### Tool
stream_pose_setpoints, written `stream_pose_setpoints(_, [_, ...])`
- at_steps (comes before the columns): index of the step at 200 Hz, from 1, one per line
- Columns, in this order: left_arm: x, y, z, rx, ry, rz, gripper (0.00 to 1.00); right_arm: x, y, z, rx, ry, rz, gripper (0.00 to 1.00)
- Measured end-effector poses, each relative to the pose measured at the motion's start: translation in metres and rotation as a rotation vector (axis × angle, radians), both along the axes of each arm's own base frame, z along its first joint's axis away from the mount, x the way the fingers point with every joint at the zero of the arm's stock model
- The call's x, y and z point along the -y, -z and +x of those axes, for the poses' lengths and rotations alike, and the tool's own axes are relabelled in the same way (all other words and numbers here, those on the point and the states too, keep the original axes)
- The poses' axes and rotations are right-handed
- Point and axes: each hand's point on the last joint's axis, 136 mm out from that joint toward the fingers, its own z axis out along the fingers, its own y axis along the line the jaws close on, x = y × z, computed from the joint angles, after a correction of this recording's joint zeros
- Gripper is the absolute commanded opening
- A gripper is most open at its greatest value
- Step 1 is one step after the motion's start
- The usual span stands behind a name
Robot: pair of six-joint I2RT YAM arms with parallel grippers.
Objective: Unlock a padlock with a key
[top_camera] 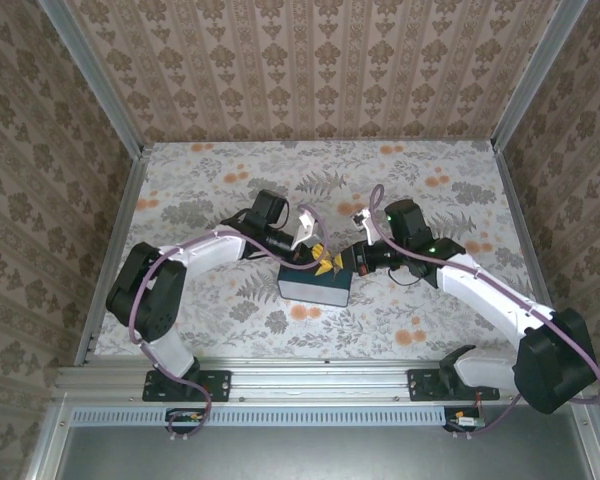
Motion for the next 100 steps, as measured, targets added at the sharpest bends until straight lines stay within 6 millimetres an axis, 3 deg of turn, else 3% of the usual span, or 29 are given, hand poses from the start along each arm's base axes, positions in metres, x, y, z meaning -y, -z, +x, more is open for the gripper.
stream_pose_setpoints(100, [0.003, 0.001, -0.01, 0.07, -0.018, 0.022, 0.06, 0.007, 0.004, -0.012, -0.448, 0.344, 0.183, 0.0])
